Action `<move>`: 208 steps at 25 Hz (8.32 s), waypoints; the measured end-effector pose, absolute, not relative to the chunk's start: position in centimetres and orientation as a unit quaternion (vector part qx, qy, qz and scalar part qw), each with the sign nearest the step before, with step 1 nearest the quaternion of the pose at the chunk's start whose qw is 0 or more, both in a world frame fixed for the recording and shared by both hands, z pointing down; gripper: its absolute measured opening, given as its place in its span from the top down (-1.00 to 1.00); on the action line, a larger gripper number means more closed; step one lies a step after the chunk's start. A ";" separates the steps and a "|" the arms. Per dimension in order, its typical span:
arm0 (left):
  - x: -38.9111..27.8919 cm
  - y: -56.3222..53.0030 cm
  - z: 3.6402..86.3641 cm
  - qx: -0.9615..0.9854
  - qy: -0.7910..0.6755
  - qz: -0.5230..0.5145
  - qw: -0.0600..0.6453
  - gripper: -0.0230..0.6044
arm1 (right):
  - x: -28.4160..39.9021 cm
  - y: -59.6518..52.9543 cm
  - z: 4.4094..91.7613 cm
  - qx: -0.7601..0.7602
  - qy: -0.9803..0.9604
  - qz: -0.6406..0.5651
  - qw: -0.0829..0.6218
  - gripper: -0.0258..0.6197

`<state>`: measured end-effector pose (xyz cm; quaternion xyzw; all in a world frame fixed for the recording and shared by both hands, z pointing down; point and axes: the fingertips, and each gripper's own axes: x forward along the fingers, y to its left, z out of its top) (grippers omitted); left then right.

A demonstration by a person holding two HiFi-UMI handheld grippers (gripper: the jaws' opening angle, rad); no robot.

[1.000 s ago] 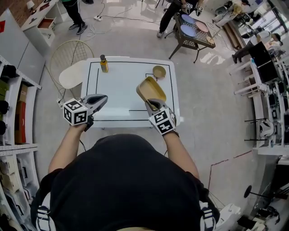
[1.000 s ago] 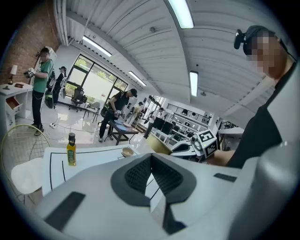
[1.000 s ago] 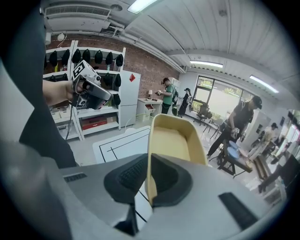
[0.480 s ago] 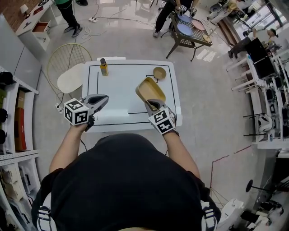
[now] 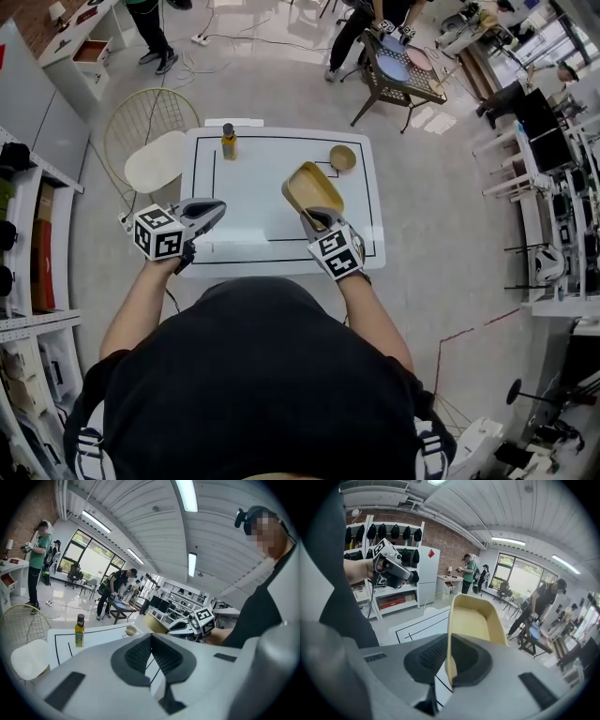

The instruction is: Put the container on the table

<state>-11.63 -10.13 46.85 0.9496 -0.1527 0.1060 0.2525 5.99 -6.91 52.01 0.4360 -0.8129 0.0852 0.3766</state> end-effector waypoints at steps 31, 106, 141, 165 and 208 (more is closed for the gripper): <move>-18.3 -9.9 48.1 0.940 -0.203 0.087 0.260 0.90 | 1.8 -9.0 52.6 0.403 -0.824 0.068 0.393 0.86; -10.1 -15.3 51.2 0.921 -0.216 0.120 0.301 0.90 | 9.6 -15.3 63.8 0.355 -0.817 0.141 0.431 0.86; -7.9 -18.6 53.4 0.914 -0.208 0.152 0.314 0.90 | 11.9 -15.3 73.3 0.353 -0.777 0.085 0.514 0.86; -6.7 -19.7 54.9 0.910 -0.195 0.173 0.322 0.90 | 11.1 -16.2 76.9 0.327 -0.777 0.087 0.530 0.86; -4.9 -20.8 56.2 0.907 -0.182 0.185 0.331 0.90 | 8.9 -18.4 80.9 0.296 -0.785 0.058 0.542 0.86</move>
